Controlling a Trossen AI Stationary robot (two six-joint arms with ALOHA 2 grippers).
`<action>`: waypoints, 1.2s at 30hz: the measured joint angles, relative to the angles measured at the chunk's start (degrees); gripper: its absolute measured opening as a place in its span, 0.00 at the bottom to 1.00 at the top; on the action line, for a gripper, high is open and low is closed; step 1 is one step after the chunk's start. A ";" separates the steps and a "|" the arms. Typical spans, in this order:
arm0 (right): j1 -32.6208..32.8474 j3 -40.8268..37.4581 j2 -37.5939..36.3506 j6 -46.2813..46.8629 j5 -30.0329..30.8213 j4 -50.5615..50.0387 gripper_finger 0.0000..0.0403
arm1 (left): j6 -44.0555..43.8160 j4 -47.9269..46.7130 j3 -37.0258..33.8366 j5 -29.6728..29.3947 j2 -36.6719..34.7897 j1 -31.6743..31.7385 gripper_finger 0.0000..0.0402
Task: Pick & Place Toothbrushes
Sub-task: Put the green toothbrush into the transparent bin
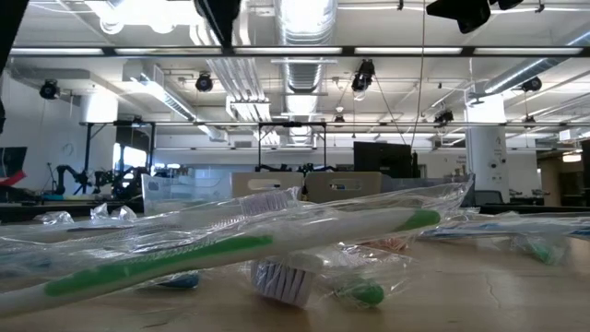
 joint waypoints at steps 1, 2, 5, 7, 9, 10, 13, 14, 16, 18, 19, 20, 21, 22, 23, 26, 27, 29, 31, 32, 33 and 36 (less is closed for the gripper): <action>0.00 0.00 0.00 0.00 0.00 0.07 0.56 | -0.09 0.15 -0.52 -0.01 -0.52 -1.38 0.31; 0.00 -0.02 0.00 0.00 0.00 0.09 0.55 | -0.41 0.21 -1.18 -0.01 -1.17 -2.74 0.31; 0.00 -0.02 0.00 0.00 0.00 0.12 0.54 | -1.49 0.17 -3.59 0.01 -2.77 -6.40 0.31; 0.00 -0.08 0.00 0.01 0.00 0.14 0.55 | -3.59 0.12 -5.81 -0.01 -3.90 -8.64 0.31; 0.00 -0.19 0.00 0.52 -0.01 0.16 0.55 | -7.64 0.13 -8.12 -0.15 -4.65 -10.70 0.31; 0.00 -0.27 0.00 0.75 0.00 0.14 0.56 | -9.47 0.16 -9.48 -0.12 -5.07 -11.72 0.31; 0.00 -0.35 0.00 0.85 0.00 0.16 0.59 | -13.17 0.19 -13.79 -0.10 -5.87 -14.55 0.31; 0.00 -0.35 0.00 0.85 0.00 0.16 0.59 | -13.47 0.14 -15.29 0.02 -5.98 -15.38 0.31; 0.00 -0.35 0.00 0.85 0.00 0.27 0.61 | -11.32 0.16 -18.19 0.10 -6.03 -16.87 0.31; 0.00 -0.38 0.00 0.93 0.00 0.28 0.63 | -5.62 0.39 -21.30 0.12 -5.99 -17.93 0.31; 0.00 -0.40 0.00 1.11 0.00 0.32 0.64 | -1.94 0.87 -22.92 0.11 -5.94 -18.29 0.31; 0.00 -0.42 0.00 1.30 0.00 0.31 0.65 | 2.06 1.61 -24.66 0.09 -5.94 -18.62 0.31; 0.00 -0.42 0.00 1.46 0.00 0.31 0.66 | 6.22 2.29 -26.46 0.09 -5.94 -18.86 0.31; 0.00 -0.42 0.00 1.72 0.00 0.31 0.67 | 10.45 3.35 -28.28 0.12 -5.92 -18.98 0.31; 0.00 -0.42 0.00 1.93 0.00 0.31 0.68 | 14.31 4.67 -30.07 0.16 -5.92 -19.07 0.31; 0.00 -0.45 0.00 2.13 0.00 0.30 0.70 | 22.50 9.19 -34.82 2.13 -5.89 -19.14 0.31; 0.00 -0.51 0.00 2.09 0.00 0.30 0.71 | 23.93 11.05 -36.20 3.70 -5.88 -19.14 0.31; 0.00 -0.53 0.00 2.07 0.00 0.27 0.73 | 25.68 16.08 -38.56 6.29 -5.88 -19.16 0.31; 0.00 -0.55 0.00 1.91 0.00 0.27 0.75 | 26.69 21.25 -40.52 7.49 -5.88 -19.18 0.31; 0.00 -0.55 0.00 1.72 0.00 0.29 0.76 | 27.04 23.13 -41.34 7.91 -5.86 -19.22 0.31; 0.00 -0.55 0.00 1.67 0.00 0.27 0.77 | 27.21 24.68 -41.98 7.99 -5.86 -19.28 0.31; 0.00 -0.55 0.00 1.62 0.01 0.27 0.79 | 27.77 27.27 -43.39 8.07 -5.85 -19.29 0.31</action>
